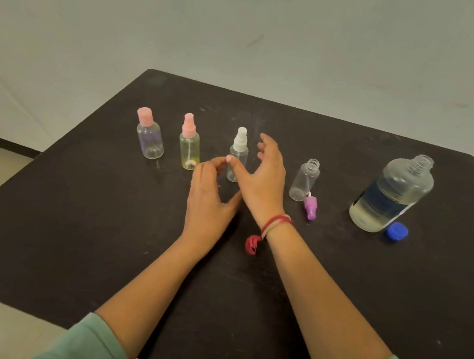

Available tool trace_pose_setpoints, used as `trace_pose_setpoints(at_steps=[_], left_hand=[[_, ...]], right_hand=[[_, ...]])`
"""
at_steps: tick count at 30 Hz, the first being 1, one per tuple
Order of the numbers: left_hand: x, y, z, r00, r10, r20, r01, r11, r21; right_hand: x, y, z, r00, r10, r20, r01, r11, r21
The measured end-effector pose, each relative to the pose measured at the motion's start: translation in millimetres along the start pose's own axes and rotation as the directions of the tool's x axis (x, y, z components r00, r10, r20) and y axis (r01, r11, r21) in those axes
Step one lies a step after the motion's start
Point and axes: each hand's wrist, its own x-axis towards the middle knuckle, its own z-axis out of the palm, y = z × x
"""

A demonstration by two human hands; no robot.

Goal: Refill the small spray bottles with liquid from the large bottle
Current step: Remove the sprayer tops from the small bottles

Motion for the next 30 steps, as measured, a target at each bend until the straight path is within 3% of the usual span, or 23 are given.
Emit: trace_pose_setpoints(at_steps=[11,20,26,30], left_hand=[[5.7,-7.7,4.2,0.99,-0.098,0.105,0.089,0.992,0.085],[14.0,8.1,16.1,0.977,-0.094,0.191,0.101,0.995,-0.026],[12.0,6.8,15.6,0.977,-0.074,0.2,0.07,0.997,0.025],[12.0,7.9,15.8,0.98,-0.071,0.187,0.065,0.997,0.04]], right_hand=[[17.0,4.9,-5.4,0.997,0.009,0.081,0.001,0.993,-0.117],[-16.4,1.7,-32.7,0.993,0.073,0.095,-0.059,0.987,-0.149],[-13.4,-14.6,-40.2,0.998,-0.067,0.002,0.065,0.97,-0.235],[-3.6,-24.8,-41.3,0.992,-0.116,0.04,0.123,0.932,-0.34]])
